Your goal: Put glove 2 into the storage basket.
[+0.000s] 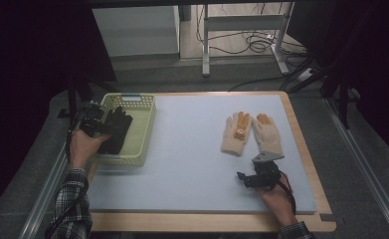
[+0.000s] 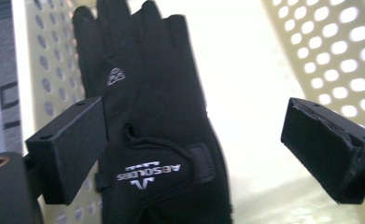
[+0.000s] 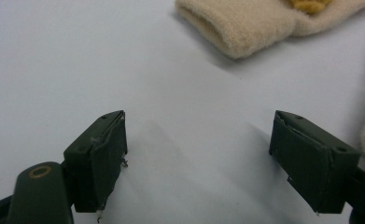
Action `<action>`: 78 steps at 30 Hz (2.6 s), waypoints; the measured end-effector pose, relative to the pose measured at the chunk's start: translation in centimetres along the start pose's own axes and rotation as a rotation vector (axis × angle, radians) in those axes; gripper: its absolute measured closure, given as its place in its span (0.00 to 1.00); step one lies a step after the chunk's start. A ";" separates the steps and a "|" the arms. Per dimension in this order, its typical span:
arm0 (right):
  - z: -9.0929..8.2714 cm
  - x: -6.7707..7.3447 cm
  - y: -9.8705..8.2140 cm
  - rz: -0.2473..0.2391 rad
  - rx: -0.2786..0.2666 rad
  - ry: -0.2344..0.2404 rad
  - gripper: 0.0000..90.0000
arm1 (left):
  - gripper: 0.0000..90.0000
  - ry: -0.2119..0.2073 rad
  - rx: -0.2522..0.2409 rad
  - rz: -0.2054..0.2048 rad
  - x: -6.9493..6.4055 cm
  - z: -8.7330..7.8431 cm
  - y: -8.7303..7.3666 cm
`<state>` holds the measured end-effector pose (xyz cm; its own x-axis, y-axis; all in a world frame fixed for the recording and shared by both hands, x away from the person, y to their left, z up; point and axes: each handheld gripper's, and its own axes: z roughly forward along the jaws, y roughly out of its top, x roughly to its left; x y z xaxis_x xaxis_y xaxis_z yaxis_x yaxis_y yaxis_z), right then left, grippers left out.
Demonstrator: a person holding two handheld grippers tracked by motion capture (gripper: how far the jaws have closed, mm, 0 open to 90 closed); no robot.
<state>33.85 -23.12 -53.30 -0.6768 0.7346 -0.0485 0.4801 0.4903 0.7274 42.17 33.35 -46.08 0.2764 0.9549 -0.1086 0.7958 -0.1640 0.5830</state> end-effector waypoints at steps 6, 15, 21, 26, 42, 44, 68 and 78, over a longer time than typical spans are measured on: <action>0.0 0.0 0.0 -0.001 0.002 0.000 0.21 | 0.05 -0.087 -0.071 0.036 -1.6 -1.0 -0.2; 0.0 0.0 0.0 -0.002 0.003 0.000 0.21 | 0.00 -0.160 -0.146 0.112 -4.9 -1.8 0.0; 0.0 0.0 0.0 -0.001 0.003 -0.001 0.21 | 0.00 -0.179 -0.176 0.191 -7.5 -1.9 -0.1; 0.0 0.0 0.0 -0.001 0.003 -0.001 0.21 | 0.00 -0.195 -0.185 0.253 -9.9 -1.8 -0.2; 0.0 0.0 0.0 0.001 0.004 0.000 0.21 | 0.01 -0.299 -0.222 0.406 -16.7 -1.1 -2.6; 0.0 0.0 0.0 0.001 0.004 0.000 0.21 | 0.01 -0.312 -0.226 0.416 -17.5 -0.7 -3.1; 0.0 0.0 0.0 0.001 0.005 -0.001 0.20 | 0.01 -0.278 -0.113 0.467 -20.7 5.4 -10.6; 0.0 0.0 0.0 0.002 0.005 0.000 0.20 | 0.01 -0.274 -0.103 0.432 -20.3 5.8 -11.0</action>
<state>33.85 -23.13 -53.28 -0.6758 0.7356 -0.0470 0.4840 0.4909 0.7244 30.93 14.39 -54.97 0.7097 0.7034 -0.0388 0.5243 -0.4906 0.6960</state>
